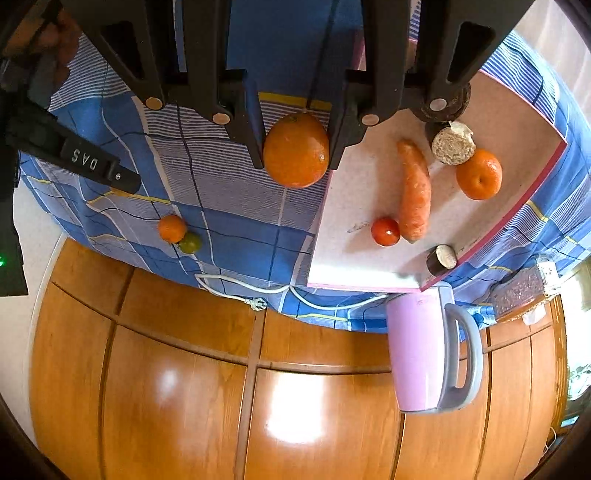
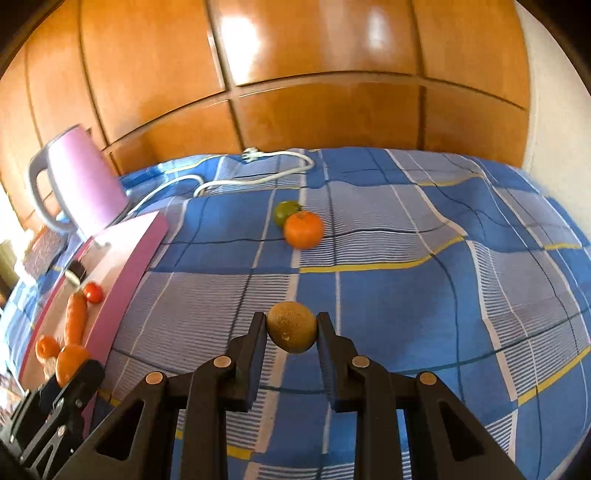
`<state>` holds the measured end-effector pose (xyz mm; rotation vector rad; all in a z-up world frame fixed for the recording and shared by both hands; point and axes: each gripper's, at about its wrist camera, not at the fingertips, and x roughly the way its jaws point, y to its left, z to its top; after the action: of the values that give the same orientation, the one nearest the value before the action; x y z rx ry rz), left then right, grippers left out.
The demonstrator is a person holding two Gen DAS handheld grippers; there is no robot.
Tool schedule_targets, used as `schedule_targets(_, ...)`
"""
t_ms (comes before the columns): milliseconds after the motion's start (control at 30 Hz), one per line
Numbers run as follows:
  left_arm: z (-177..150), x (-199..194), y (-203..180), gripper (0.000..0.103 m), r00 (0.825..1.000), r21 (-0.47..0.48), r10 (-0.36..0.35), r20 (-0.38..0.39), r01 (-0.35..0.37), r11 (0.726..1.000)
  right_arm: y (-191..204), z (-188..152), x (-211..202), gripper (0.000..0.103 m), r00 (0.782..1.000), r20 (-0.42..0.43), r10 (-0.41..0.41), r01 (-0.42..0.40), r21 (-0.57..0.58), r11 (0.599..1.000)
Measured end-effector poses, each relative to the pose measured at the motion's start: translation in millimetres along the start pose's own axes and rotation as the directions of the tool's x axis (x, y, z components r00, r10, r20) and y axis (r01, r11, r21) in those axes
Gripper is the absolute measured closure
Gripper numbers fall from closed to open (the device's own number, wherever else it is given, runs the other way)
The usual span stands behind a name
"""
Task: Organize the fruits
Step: 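Carry the orange with the left gripper while the right carries the yellowish fruit toward the tray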
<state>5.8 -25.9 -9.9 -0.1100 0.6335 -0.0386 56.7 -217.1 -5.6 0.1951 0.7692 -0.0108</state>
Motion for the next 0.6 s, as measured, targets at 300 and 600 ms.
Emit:
schedule_targets(300, 7, -13, 11, 0.071, 0.998, -0.043, 0.038, 0.057, -0.036, 0.998, 2, 1, 1, 0.076, 0.997, -0.010, 0.074, -0.074, 0.004, 0.997)
schedule_targets(600, 5, -11, 34, 0.071, 0.994, -0.137, 0.111, 0.024, -0.106, 0.985, 41, -8, -9, 0.076, 0.992, 0.004, 0.124, -0.121, -0.181, 0.976)
